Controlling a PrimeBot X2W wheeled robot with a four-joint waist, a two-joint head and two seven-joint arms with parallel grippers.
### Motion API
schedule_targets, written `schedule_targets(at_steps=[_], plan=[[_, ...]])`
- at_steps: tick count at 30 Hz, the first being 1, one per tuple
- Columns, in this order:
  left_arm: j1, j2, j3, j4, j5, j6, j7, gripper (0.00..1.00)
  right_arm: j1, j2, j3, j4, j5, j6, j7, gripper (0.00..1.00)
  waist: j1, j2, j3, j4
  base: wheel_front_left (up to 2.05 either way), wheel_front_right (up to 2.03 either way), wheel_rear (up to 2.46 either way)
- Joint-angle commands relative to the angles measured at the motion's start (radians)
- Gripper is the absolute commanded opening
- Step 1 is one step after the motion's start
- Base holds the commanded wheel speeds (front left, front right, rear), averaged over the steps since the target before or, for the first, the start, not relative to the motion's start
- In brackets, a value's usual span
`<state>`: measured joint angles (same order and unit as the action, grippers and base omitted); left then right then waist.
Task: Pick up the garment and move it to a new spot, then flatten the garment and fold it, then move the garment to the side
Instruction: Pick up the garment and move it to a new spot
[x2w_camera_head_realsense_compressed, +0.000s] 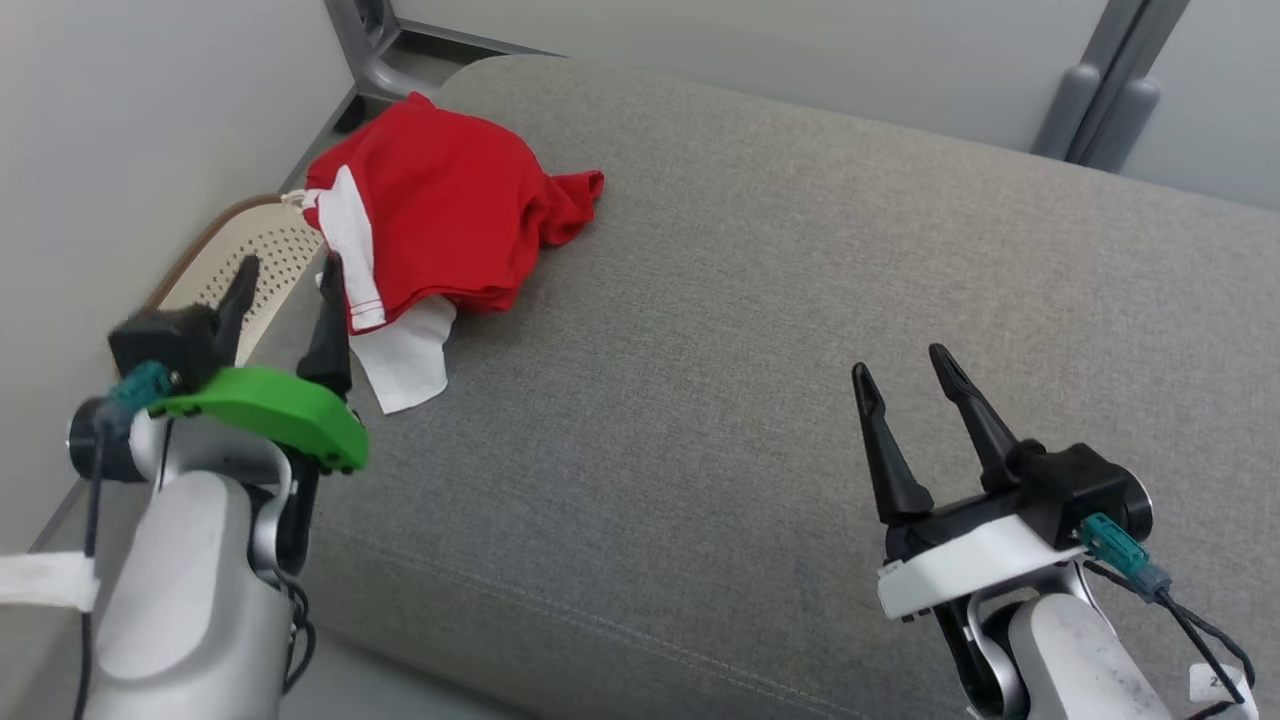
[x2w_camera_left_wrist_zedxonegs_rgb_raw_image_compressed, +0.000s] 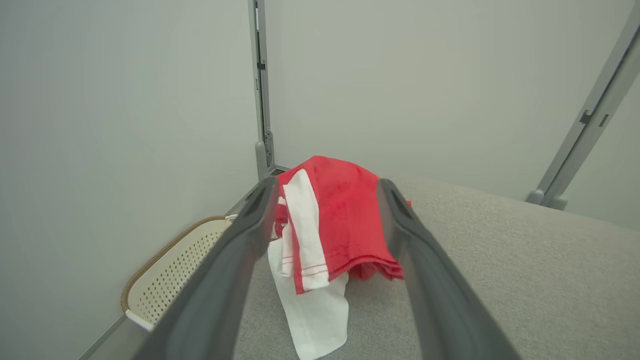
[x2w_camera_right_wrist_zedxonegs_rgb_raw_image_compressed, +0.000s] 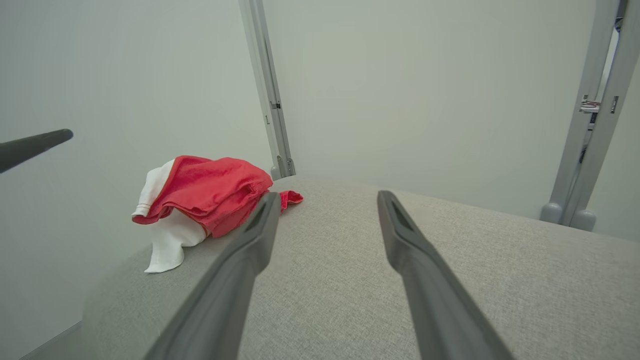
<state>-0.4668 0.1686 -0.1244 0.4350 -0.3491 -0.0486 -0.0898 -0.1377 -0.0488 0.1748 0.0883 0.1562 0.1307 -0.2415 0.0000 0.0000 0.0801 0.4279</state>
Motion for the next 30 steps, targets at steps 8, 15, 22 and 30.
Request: schedule_targets(at_steps=[8,15,22,30], plan=[[-0.221,0.078,0.044,0.197,-0.086,-0.048,0.136,1.0,-0.075,-0.009,0.036,-0.073,-0.024,0.0,0.022,1.0,0.0,0.0,0.192,-0.144,0.0,0.0,0.0],[-0.355,0.142,0.082,0.375,-0.163,-0.067,0.224,1.0,-0.105,-0.013,0.05,-0.095,-0.027,0.0,0.02,1.0,0.0,0.0,0.28,-0.201,0.0,0.0,0.0],[-0.435,0.188,0.081,0.5,-0.214,-0.08,0.268,1.0,-0.128,-0.015,0.068,-0.086,-0.021,0.0,0.01,1.0,0.0,0.0,0.32,-0.232,0.0,0.0,0.0],[-0.469,0.208,0.064,0.56,-0.235,-0.082,0.226,0.0,-0.141,-0.017,0.067,-0.07,-0.031,0.0,0.002,1.0,0.0,0.0,0.326,-0.234,0.0,0.0,0.0]])
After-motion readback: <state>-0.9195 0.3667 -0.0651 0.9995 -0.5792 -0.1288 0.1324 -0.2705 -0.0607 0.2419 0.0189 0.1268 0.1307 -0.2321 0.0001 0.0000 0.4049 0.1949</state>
